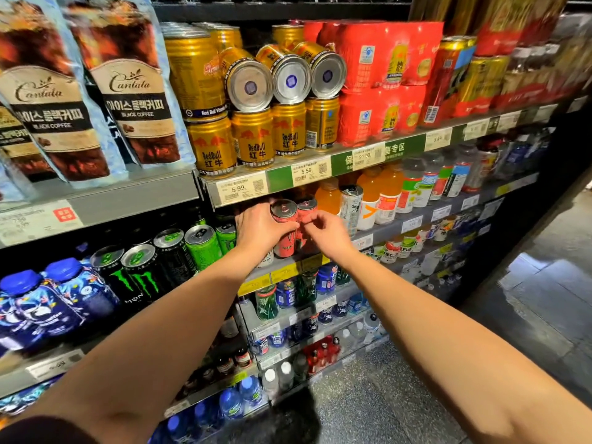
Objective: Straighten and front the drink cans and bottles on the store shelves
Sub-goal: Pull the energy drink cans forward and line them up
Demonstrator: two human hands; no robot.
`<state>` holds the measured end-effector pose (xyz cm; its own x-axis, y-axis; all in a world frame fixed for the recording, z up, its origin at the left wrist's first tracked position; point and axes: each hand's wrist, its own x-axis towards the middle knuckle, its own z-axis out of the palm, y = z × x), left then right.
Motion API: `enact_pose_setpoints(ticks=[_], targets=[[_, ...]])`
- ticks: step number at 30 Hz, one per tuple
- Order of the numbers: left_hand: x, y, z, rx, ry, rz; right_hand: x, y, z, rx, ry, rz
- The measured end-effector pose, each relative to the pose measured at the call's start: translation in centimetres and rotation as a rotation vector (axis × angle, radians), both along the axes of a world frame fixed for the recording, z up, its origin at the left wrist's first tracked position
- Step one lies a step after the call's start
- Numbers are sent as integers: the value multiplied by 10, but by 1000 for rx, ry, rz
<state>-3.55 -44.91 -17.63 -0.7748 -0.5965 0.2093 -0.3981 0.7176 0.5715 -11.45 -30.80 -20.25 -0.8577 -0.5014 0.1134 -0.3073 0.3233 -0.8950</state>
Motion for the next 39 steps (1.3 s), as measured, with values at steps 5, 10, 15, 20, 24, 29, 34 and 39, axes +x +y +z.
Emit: enact_pose_setpoints(ticks=[5, 10, 15, 20, 24, 29, 34, 39], targets=[[-8, -3, -5, 21, -50, 38, -4, -3, -3, 15, 21, 35], [-11, 2, -5, -36, -64, 60, -8, -6, -6, 4, -1, 39], [-15, 0, -3, -112, -139, 64, -11, -9, -8, 28, 23, 10], [-16, -2, -3, -147, -195, 44, -9, -9, -11, 31, 32, -7], [-10, 4, -6, -194, -93, -21, -6, -5, -17, 58, 40, -49], [5, 21, -14, -107, 180, -234, 3, 5, -18, 40, -3, -185], [13, 33, -20, 54, 262, -366, 15, 14, -18, -3, -15, -253], [6, 40, -26, 161, 247, -422, 24, 24, -15, -11, -8, -345]])
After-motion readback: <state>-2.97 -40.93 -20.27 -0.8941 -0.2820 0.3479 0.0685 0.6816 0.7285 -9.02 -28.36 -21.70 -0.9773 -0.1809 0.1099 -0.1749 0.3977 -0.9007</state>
